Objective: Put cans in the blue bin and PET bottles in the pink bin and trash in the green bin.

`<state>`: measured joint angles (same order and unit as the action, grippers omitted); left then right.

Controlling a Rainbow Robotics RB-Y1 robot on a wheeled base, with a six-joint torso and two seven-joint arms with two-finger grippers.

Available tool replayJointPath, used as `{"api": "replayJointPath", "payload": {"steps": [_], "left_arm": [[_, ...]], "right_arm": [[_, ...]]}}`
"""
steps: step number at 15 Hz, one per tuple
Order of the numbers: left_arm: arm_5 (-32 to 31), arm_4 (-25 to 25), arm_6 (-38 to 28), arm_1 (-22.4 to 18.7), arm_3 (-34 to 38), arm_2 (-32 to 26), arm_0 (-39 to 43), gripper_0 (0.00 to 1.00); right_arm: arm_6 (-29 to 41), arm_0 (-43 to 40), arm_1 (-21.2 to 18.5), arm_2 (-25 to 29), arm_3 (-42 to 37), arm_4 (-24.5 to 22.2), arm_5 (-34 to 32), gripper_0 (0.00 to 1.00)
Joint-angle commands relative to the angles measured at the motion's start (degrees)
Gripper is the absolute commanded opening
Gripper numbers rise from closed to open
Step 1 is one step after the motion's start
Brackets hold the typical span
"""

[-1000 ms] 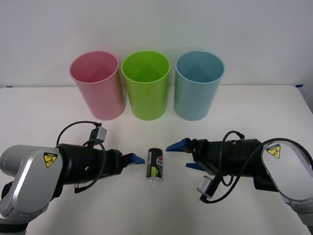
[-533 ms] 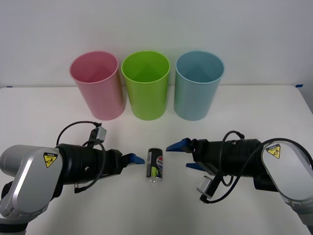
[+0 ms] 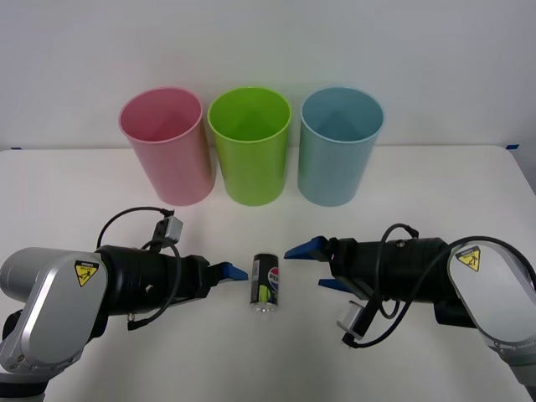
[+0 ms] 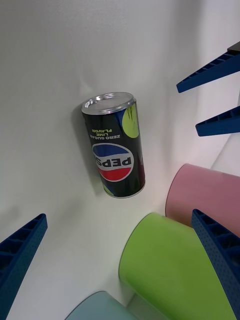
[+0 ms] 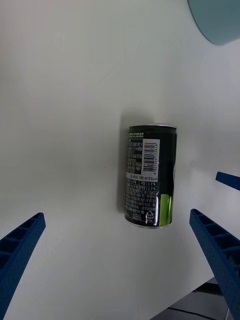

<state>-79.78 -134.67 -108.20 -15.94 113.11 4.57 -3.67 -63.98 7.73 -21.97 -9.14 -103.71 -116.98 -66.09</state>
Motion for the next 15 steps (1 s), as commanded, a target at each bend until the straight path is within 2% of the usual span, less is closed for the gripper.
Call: {"api": "replayJointPath", "payload": {"steps": [1, 10, 15], "left_arm": [[-0.03, 0.02, 0.01, 0.04, 0.0, 0.0, 0.07, 1.0], [-0.12, 3.8, 1.68, -2.78, 2.29, -0.52, 1.39, 1.0], [0.06, 7.76, 8.44, -4.54, 4.49, -3.86, 4.64, 1.0]], "right_arm": [[0.0, 0.0, 0.0, 0.0, 0.0, 0.0, 0.0, 1.0], [0.0, 0.0, 0.0, 0.0, 0.0, 0.0, 0.0, 1.0], [0.0, 0.0, 0.0, 0.0, 0.0, 0.0, 0.0, 1.0]]}}
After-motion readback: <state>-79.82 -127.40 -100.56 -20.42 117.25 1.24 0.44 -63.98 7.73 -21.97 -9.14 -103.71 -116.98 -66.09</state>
